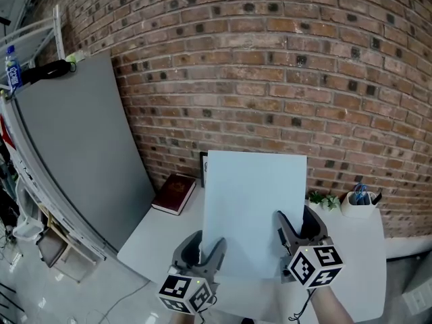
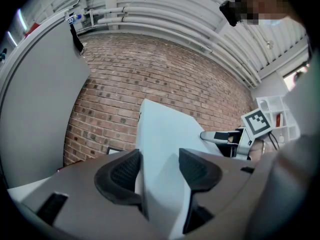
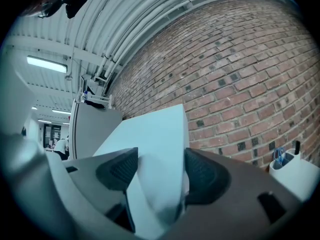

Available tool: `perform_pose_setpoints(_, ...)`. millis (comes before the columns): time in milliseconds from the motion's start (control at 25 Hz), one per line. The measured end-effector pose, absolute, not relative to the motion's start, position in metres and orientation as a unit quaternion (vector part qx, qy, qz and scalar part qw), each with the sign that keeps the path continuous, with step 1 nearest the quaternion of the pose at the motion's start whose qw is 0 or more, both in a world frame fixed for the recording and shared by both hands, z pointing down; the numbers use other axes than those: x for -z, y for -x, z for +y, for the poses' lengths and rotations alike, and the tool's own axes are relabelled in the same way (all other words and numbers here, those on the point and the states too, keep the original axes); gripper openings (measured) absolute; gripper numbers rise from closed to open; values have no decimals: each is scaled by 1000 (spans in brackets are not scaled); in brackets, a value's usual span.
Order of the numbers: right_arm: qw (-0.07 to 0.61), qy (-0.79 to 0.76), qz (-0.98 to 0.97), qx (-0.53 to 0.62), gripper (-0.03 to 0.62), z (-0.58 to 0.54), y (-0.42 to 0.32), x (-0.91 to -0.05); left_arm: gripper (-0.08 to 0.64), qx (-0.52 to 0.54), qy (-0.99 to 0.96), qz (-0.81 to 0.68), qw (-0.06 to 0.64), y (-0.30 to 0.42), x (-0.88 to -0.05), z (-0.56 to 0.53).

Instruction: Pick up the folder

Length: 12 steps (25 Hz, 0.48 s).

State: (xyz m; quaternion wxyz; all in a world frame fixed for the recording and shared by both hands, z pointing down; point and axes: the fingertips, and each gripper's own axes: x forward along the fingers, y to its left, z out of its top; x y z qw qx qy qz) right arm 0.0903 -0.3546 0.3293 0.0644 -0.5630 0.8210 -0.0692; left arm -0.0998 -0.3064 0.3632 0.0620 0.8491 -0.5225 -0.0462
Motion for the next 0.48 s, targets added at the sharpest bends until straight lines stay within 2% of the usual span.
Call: perform_pose_setpoints(480, 68, 565, 819, 70, 295, -353, -93, -327, 241, 47, -850, -521, 62, 97, -360, -306)
